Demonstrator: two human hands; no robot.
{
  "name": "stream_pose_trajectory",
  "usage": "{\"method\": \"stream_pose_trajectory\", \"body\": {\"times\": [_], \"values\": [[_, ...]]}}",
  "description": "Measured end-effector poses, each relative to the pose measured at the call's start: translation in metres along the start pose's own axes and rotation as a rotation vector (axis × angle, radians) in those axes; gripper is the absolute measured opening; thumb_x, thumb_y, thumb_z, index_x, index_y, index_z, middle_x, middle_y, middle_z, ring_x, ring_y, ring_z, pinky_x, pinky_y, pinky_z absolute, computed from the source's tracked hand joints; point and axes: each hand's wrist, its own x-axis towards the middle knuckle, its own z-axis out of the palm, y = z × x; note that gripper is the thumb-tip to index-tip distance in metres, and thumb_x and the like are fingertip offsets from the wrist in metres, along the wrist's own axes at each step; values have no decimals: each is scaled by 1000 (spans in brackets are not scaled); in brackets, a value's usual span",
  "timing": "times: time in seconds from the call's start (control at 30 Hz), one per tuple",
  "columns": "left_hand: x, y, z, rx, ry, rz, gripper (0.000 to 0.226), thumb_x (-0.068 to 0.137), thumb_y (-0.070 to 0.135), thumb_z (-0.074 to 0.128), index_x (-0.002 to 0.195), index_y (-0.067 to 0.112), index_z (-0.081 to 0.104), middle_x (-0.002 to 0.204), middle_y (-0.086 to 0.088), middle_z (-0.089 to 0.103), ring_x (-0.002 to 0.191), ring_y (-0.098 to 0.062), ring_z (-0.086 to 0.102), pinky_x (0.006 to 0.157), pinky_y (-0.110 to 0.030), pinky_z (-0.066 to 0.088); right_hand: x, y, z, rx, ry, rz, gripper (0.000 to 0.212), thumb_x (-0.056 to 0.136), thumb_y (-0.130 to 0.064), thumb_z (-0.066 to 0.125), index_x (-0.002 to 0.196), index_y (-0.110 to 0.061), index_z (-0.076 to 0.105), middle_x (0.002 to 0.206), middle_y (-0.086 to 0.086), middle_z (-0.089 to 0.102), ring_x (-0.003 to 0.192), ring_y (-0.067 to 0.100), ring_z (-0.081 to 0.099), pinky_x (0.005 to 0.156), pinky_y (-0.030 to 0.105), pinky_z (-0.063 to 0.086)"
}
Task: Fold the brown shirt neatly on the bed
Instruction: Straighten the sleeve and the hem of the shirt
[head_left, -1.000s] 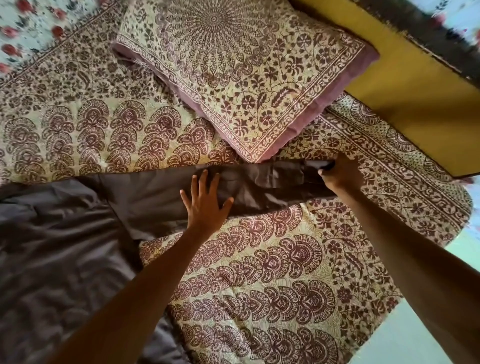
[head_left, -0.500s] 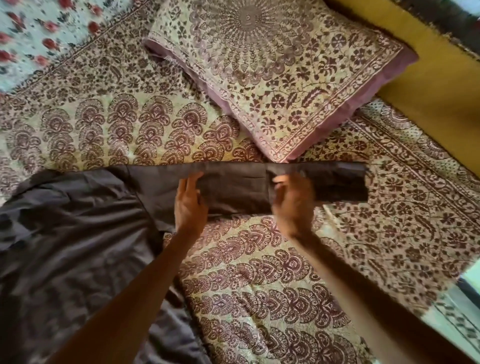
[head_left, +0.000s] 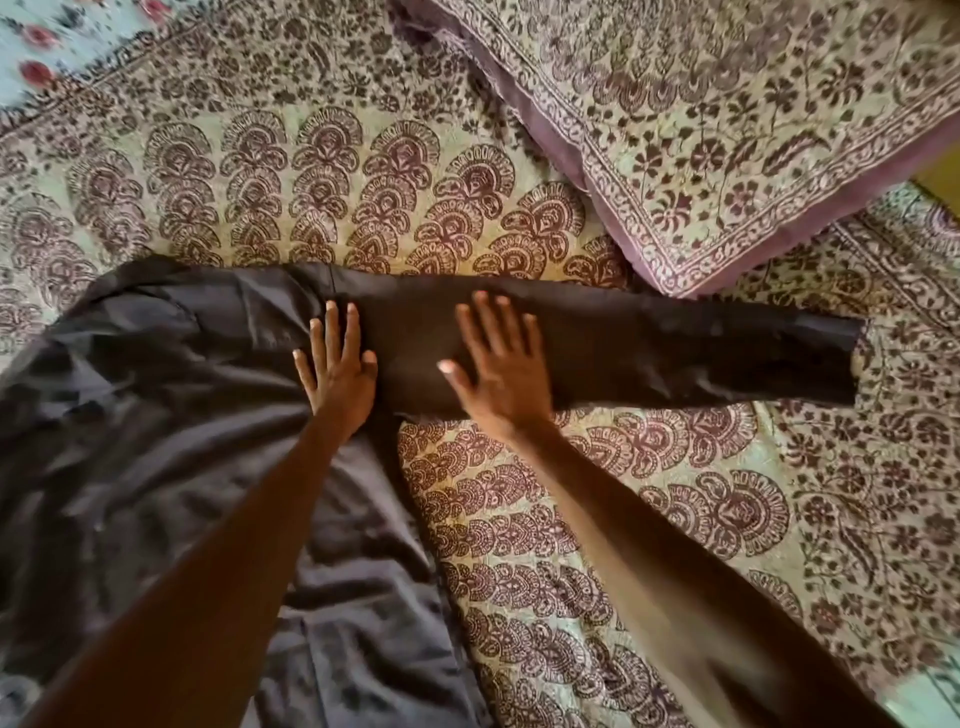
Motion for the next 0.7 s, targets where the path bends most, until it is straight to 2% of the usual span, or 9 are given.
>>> {"method": "stream_pose_trajectory", "body": {"times": [0.1, 0.2, 0.27, 0.3, 0.4, 0.47, 0.53, 0.6, 0.7], "values": [[0, 10, -6, -2, -27, -23, 65, 97, 24, 40, 153, 27, 7, 162, 2, 0, 149, -23, -2, 116, -56, -2, -27, 79, -21, -77, 17, 169, 73, 95, -66, 22, 155, -27, 7, 163, -1, 6, 150, 23, 5, 120, 50, 7], [-3, 25, -12, 11, -52, -123, 72, 94, 18, 43, 153, 28, 3, 162, 2, -5, 149, -25, -9, 116, -60, -4, -45, 122, -37, -87, 50, 271, 74, 95, -64, 27, 154, -22, 15, 162, 2, 12, 149, 23, 13, 120, 48, 13], [-10, 43, -14, 8, 27, -122, 79, 84, 10, 49, 153, 26, 14, 162, -1, 2, 149, -30, -6, 116, -58, -4, -43, 117, -39, -81, 66, 307, 74, 95, -62, 27, 154, -19, 16, 162, 5, 13, 149, 25, 14, 119, 50, 14], [-15, 58, -12, 1, 69, -20, 80, 79, 9, 50, 152, 25, 21, 162, -3, 9, 148, -32, 0, 117, -57, -2, -39, 109, -39, -69, 62, 297, 74, 95, -61, 26, 154, -18, 16, 162, 7, 12, 149, 27, 12, 120, 51, 12], [-29, 114, 13, -31, -72, 373, 67, 87, 33, 46, 150, 29, 25, 160, -2, 18, 148, -31, 11, 116, -61, 9, -33, 97, -36, -53, 3, 130, 71, 96, -58, 30, 154, -22, 15, 163, 5, 10, 150, 24, 9, 121, 49, 9], [-39, 141, 33, -4, -199, 367, 70, 87, 56, 40, 151, 35, 20, 162, 3, 9, 149, -28, 2, 114, -61, -1, -43, 124, -40, -50, -12, 89, 69, 95, -59, 31, 154, -25, 16, 163, 1, 10, 150, 20, 9, 121, 45, 11], [-41, 144, 45, 41, -195, 332, 80, 79, 69, 30, 151, 37, 15, 162, 5, 2, 149, -27, -4, 113, -59, -6, -63, 165, -48, -73, 0, 96, 69, 96, -61, 28, 154, -24, 17, 162, -3, 13, 149, 16, 12, 121, 42, 13], [-40, 139, 50, 93, -168, 346, 86, 75, 73, 22, 152, 36, 11, 162, 4, 0, 149, -26, -4, 114, -58, -5, -84, 207, -56, -119, 6, 100, 69, 96, -61, 27, 154, -24, 19, 161, -4, 17, 149, 16, 13, 120, 45, 15], [-36, 140, 52, 125, -172, 323, 89, 73, 74, 20, 152, 35, 10, 162, 2, 1, 149, -27, -2, 114, -59, -3, -101, 246, -63, -55, 64, 245, 67, 96, -57, 34, 153, -21, 24, 161, 3, 20, 149, 22, 14, 120, 45, 17]]}}
